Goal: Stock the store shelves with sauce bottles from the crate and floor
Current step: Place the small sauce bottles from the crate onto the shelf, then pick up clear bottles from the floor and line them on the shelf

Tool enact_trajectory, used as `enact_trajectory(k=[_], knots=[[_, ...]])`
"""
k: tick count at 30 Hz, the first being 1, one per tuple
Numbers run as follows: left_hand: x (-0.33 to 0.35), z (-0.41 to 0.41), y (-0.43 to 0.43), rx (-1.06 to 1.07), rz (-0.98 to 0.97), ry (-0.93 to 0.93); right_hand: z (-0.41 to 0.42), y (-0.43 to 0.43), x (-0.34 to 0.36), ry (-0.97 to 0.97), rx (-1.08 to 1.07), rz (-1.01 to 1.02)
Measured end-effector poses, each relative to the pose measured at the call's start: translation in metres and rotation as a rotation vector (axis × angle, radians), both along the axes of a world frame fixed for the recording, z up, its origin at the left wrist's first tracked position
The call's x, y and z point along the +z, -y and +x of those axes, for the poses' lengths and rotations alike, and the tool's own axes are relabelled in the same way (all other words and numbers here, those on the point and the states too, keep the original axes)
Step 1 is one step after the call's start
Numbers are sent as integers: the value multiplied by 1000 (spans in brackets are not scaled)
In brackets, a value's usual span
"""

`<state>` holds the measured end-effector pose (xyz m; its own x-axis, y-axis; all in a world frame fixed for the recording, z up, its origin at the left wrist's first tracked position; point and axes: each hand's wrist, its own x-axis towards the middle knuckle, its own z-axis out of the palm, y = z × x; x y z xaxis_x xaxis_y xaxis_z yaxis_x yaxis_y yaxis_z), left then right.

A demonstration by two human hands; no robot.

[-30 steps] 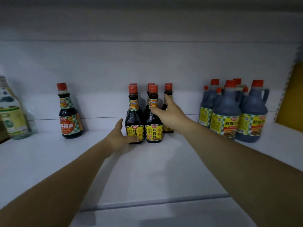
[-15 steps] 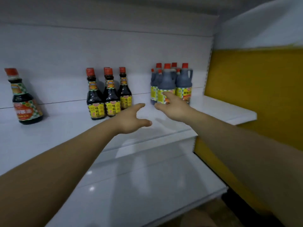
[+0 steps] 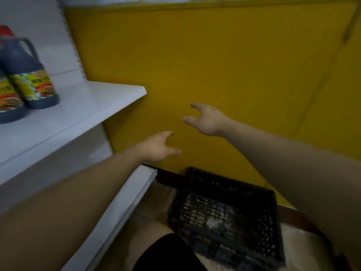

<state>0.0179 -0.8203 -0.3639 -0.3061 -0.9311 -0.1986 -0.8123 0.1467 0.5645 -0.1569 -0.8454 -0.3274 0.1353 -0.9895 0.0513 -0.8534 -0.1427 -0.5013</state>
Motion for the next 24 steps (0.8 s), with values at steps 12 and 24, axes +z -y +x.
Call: enact_trajectory(k=[12,24], knots=[[-7,-25,21,-20,38,73,-32,46,-4,-113,30,-31],[91,165,-101,551,-209,344,201,8,89,57,602,-296]])
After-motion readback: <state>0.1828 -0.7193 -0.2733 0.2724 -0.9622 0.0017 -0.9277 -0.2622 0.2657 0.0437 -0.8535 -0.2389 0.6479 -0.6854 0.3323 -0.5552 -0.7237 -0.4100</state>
